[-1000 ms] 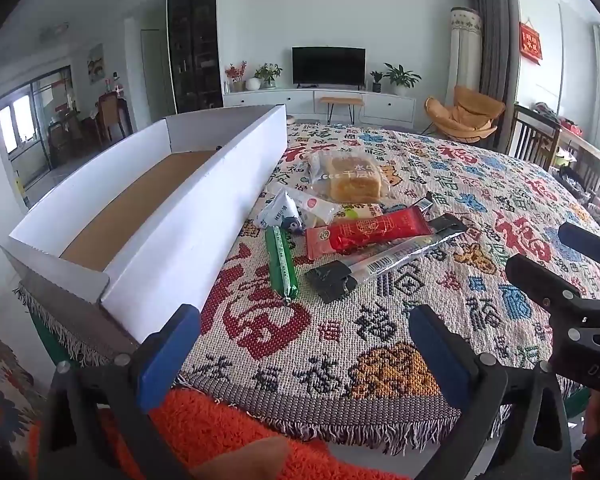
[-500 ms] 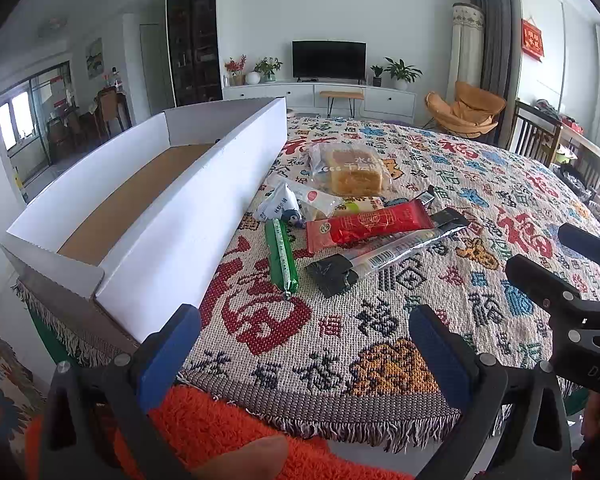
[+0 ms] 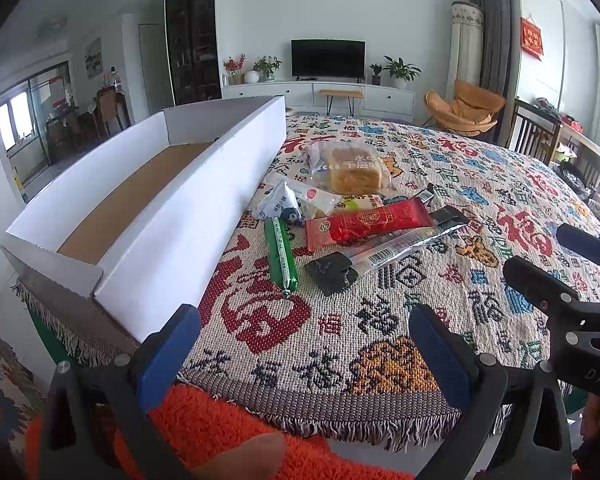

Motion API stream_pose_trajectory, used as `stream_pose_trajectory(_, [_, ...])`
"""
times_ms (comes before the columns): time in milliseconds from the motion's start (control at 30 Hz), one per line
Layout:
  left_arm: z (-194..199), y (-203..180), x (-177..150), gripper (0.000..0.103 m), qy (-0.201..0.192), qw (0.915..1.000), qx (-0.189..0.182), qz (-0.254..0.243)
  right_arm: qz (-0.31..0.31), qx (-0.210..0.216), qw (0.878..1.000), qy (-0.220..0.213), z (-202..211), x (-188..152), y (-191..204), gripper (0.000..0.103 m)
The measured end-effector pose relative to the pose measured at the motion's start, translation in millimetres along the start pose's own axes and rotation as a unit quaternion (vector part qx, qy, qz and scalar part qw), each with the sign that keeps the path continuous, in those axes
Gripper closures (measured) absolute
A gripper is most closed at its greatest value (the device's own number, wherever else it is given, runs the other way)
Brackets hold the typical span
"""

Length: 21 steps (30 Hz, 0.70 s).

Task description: Organize snacks

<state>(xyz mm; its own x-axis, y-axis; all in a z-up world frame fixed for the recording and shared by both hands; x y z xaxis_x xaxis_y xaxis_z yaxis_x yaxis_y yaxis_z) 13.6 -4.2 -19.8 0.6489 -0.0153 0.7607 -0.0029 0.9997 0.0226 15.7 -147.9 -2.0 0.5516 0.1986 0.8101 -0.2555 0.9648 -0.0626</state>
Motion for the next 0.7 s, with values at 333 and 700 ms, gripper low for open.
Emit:
stream_pose_trajectory(333, [-1.8, -1.8, -3.1, 0.0, 0.003, 1.0, 0.0, -0.002, -0.002, 0.0, 1.0, 0.005, -2.4, -1.4, -0.6, 0.011])
stream_pose_trajectory(700, [-3.6, -1.7, -2.5, 0.0, 0.006, 1.0, 0.0, -0.003, -0.001, 0.003, 1.0, 0.008, -3.8, -1.9, 0.1, 0.011])
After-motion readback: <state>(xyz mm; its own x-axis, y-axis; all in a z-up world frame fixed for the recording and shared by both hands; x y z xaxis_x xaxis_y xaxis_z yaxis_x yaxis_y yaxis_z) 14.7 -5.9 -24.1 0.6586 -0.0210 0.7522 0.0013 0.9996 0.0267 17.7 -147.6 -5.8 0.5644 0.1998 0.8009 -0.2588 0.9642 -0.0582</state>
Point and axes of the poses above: each gripper's, at about its wrist camera, not at the fingertips, and z roughly against the way its jaws point, y to its left, x to its top, the point moved 1 cm from there along -z, roughly the way its jaws point, and after that the axes turned 2 degrees about x, right-handed, at the moved point
